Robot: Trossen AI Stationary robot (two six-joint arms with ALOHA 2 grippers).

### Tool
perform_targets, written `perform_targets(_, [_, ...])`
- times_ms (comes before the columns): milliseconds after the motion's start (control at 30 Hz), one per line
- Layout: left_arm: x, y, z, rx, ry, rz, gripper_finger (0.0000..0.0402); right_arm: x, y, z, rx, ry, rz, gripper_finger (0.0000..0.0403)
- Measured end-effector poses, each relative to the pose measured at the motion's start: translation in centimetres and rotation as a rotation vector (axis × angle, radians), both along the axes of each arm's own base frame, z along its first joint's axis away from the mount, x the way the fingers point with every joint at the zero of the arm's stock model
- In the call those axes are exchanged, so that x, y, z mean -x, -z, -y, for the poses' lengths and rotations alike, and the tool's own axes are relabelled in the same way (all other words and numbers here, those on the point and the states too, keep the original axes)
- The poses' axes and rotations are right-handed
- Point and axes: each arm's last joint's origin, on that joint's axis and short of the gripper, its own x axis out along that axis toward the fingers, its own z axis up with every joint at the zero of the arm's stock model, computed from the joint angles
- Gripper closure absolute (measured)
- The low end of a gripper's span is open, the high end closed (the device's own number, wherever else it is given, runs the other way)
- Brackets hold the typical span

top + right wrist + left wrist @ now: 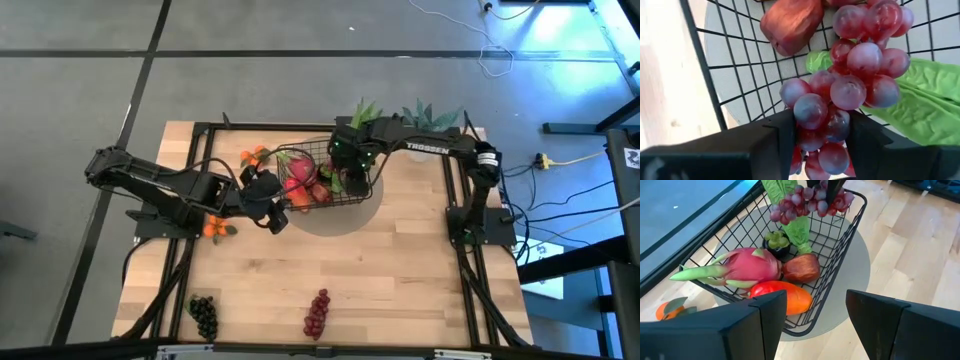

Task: Build produce basket
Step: Put the right red grapes into the wire basket

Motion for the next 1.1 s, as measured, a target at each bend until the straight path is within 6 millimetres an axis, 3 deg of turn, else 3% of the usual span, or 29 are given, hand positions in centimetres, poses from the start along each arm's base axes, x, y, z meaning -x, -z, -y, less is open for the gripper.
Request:
perform_targets(367, [0.0, 0.0, 0.0, 0.001, -0.001, 0.0, 0.0208, -1.0, 3.0, 0.8, -0.03, 0.011, -0.091, 0.026])
perform_targets(1100, [0.0, 0.0, 0.0, -0.001, 0.001, -0.001, 0.0208, -1.2, 3.1, 0.8, -0.012, -0.054, -0.08, 0.026])
